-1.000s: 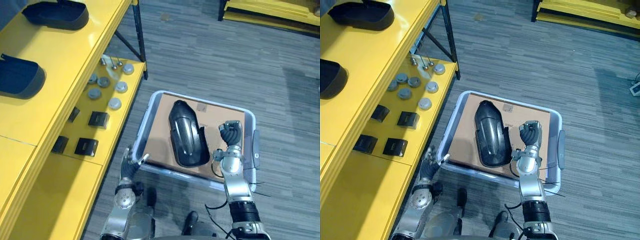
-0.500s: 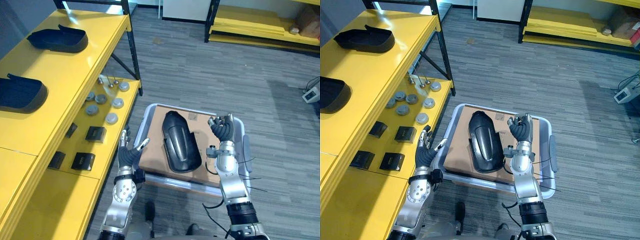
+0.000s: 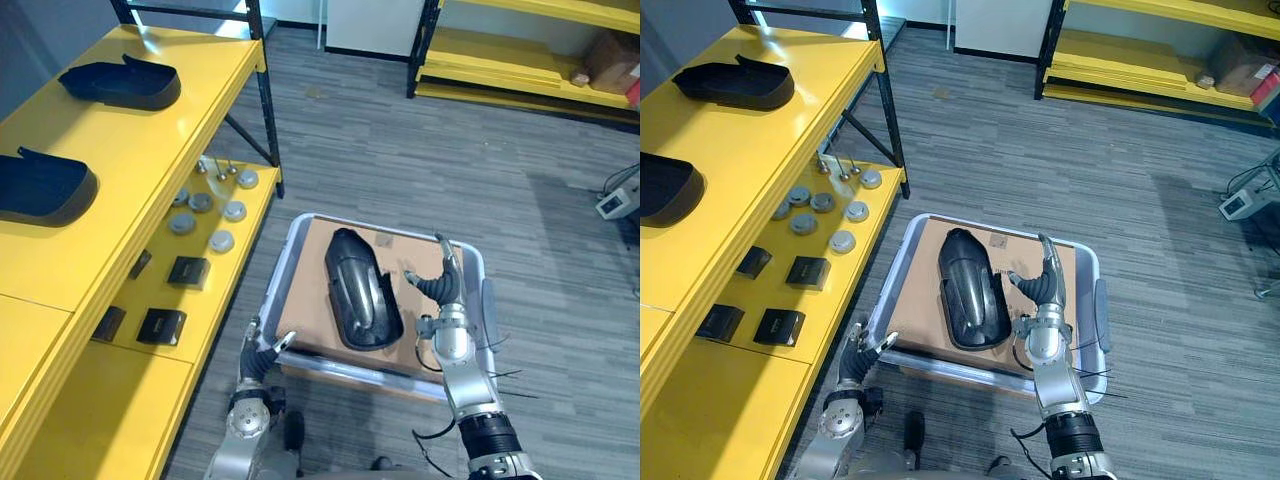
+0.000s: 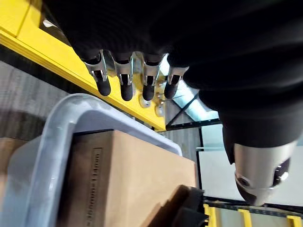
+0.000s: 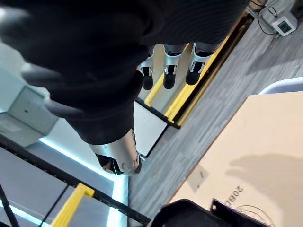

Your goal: Walk over and take plastic housings, then place them on the shelf

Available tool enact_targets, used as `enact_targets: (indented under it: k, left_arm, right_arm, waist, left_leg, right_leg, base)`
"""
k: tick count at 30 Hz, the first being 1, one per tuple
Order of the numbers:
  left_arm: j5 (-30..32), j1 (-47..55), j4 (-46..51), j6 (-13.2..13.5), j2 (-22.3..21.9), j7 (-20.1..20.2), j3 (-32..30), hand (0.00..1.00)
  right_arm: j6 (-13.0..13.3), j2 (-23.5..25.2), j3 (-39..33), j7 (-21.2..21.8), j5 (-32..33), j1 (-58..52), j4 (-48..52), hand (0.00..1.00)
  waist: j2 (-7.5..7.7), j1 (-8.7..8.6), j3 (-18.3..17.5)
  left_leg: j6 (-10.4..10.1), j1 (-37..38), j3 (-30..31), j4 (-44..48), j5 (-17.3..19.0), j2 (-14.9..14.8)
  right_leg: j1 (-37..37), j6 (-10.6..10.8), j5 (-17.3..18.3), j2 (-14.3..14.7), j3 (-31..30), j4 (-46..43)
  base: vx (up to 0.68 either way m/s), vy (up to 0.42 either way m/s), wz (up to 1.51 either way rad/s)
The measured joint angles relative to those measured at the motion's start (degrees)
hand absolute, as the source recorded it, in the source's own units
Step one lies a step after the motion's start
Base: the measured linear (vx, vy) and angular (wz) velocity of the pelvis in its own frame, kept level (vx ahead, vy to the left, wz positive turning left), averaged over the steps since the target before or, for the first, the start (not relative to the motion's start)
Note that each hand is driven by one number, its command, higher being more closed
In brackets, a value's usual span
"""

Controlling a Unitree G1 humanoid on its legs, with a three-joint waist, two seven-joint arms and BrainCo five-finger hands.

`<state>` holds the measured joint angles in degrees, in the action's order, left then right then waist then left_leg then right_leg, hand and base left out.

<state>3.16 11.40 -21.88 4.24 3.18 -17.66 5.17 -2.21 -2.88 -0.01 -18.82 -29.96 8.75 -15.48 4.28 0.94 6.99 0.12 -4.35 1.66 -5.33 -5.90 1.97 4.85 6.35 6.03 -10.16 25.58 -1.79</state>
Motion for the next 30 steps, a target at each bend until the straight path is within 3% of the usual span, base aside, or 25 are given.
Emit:
enact_targets:
  k: [6, 10, 16, 17, 27, 30]
  left_arm:
    - [2.1, 0.0, -9.3, -1.2, 0.4, 0.1, -2.5, 0.00]
    - [2.1, -0.3, -10.9, -1.3, 0.4, 0.1, -3.1, 0.00]
    - [2.1, -1.5, -12.6, -1.3, 0.3, 0.1, -3.0, 0.00]
    - [2.1, -1.5, -12.6, -1.3, 0.3, 0.1, -3.0, 0.00]
    - [1.9, -4.4, -13.8, -1.2, 0.5, 0.0, -3.0, 0.00]
    - [1.5, -5.6, -15.3, -1.2, 0.5, 0.0, -2.9, 0.00]
  right_arm:
    - [-2.2, 0.1, -1.3, 0.0, -1.7, 4.6, -11.2, 0.00]
    - [-3.1, 0.1, -2.1, -0.1, -1.9, 10.1, -18.4, 0.00]
    - [-4.7, 0.3, -2.5, -1.8, -2.0, 18.8, -27.9, 0.00]
    - [-4.7, 0.2, -2.5, -2.3, -2.1, 19.5, -28.4, 1.00]
    - [-5.5, -1.4, -4.5, -3.5, -2.4, 26.5, -31.2, 1.00]
    - [-5.5, -1.4, -4.4, -3.3, -2.1, 26.5, -31.6, 1.00]
  waist:
    - [-0.51, 0.30, 0.4]
    - [-1.90, 0.69, 2.8]
    - [-1.96, 1.79, 7.8]
    - [-1.92, 1.78, 8.0]
    - [-1.69, 1.91, 11.2]
    - [-1.66, 2.69, 11.3]
  left_leg:
    - [-0.4, -1.3, 1.5, -0.1, -0.4, 0.2]
    - [-0.6, -2.7, 2.4, -0.1, -1.0, 0.1]
    - [-1.0, -4.3, 2.9, -0.1, -1.7, -0.1]
    - [-1.0, -4.5, 2.8, -0.1, -1.8, -0.1]
    - [-1.1, -5.1, 1.9, -0.2, -1.9, -0.6]
    - [-1.1, -5.1, 1.5, -0.2, -1.9, -0.9]
  right_leg:
    - [-0.2, 0.2, -0.2, 0.2, 1.9, 0.9]
    - [-0.8, 0.1, -0.3, 0.5, 3.1, 1.0]
    - [-1.8, -0.2, -0.7, 0.9, 4.1, 1.0]
    - [-2.1, -0.1, -0.7, 0.9, 4.0, 1.0]
    - [-3.2, -0.4, -1.6, 1.1, 2.8, 1.0]
    - [-3.4, -0.4, -1.6, 1.1, 2.5, 1.1]
  base:
    - [0.01, -0.012, 0.14]
    - [0.00, -0.008, 0.16]
    - [-0.02, -0.006, 0.08]
    - [-0.01, 0.011, -0.04]
    - [-0.02, 0.010, -0.06]
    - [0.00, 0.001, -0.05]
